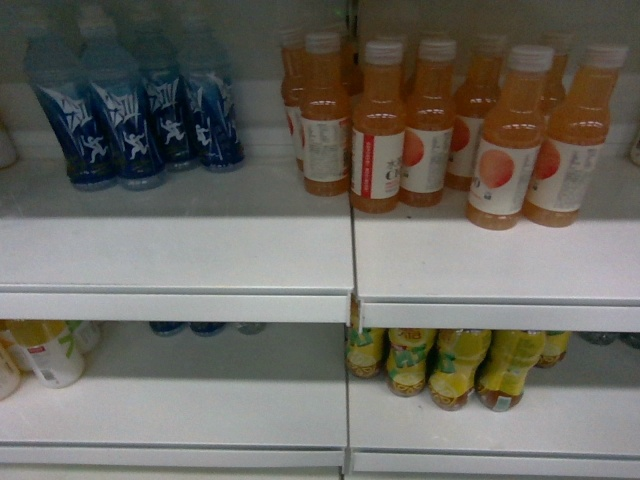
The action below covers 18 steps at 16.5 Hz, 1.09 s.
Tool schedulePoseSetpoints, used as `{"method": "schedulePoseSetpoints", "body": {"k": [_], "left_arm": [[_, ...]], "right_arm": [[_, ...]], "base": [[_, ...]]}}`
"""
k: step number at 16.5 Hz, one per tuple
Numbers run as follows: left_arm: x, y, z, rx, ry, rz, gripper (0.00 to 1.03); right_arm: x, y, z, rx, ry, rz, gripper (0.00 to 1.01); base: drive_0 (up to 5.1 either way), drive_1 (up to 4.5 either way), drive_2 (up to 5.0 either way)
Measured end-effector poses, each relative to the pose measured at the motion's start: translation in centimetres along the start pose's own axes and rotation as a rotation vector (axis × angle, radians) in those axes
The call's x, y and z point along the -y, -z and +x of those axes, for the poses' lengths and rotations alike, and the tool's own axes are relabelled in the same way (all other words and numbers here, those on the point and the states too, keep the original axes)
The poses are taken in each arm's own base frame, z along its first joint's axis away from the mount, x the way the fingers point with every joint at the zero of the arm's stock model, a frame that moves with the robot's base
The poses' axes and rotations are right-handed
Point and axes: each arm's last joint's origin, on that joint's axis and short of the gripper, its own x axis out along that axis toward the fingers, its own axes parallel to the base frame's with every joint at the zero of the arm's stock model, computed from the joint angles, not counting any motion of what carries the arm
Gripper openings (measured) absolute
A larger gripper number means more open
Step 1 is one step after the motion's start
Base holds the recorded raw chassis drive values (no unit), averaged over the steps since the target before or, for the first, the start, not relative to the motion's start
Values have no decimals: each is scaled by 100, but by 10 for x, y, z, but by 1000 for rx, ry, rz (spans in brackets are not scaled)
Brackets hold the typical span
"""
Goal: Move water from second to third shelf
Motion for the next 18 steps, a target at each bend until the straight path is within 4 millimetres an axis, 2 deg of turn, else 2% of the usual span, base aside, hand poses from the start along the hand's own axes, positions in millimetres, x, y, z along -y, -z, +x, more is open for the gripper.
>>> {"method": "schedulePoseSetpoints", "body": {"k": [18], "left_arm": [[0, 0, 0, -2, 0, 0, 98]], "right_arm": [[0, 0, 0, -1, -7, 0, 40]], "base": [[-510, 235, 235]]}}
